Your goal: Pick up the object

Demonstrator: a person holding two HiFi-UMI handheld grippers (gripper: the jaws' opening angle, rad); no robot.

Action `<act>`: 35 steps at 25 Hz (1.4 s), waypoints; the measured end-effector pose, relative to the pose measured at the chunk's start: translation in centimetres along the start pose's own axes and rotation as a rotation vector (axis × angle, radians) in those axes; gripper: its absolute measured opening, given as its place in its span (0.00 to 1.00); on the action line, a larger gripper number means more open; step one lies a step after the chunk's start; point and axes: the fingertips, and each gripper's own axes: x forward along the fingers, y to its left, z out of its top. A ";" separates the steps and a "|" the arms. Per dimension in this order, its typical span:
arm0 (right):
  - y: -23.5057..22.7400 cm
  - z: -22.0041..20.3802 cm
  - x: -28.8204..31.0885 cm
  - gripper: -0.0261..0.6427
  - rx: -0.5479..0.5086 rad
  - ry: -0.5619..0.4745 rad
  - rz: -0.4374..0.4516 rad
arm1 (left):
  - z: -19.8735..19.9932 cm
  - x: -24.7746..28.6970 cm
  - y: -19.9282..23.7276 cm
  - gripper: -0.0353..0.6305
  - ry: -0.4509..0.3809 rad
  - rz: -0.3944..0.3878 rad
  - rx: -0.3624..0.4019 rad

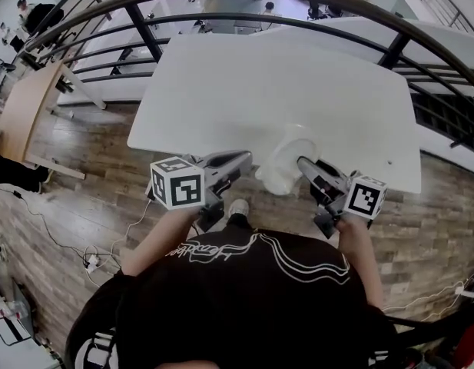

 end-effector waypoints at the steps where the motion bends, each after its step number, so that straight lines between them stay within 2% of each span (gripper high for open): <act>1: 0.5 -0.2 -0.8 0.24 -0.005 -0.007 0.003 | -0.3 0.0 -1.0 0.06 -0.005 -0.006 0.007; 6: 3.0 -1.5 -4.9 0.24 -0.021 -0.037 0.013 | -2.3 -0.6 -5.6 0.06 -0.019 -0.032 0.033; 10: 4.6 -3.7 -11.2 0.24 -0.040 -0.054 0.020 | -6.4 0.3 -11.0 0.06 -0.025 -0.044 0.047; 13: 5.1 -4.5 -13.9 0.24 -0.043 -0.060 0.020 | -8.0 1.1 -13.3 0.06 -0.018 -0.049 0.051; 26: 5.4 -5.6 -15.6 0.24 -0.023 -0.047 0.024 | -9.8 1.2 -14.8 0.06 0.013 -0.036 0.029; 32: 5.5 -4.9 -14.8 0.24 -0.023 -0.041 0.033 | -9.0 1.1 -14.5 0.06 0.014 -0.020 0.021; 35: 6.2 -5.1 -15.9 0.24 -0.029 -0.040 0.033 | -9.2 0.9 -15.9 0.06 0.009 -0.020 0.027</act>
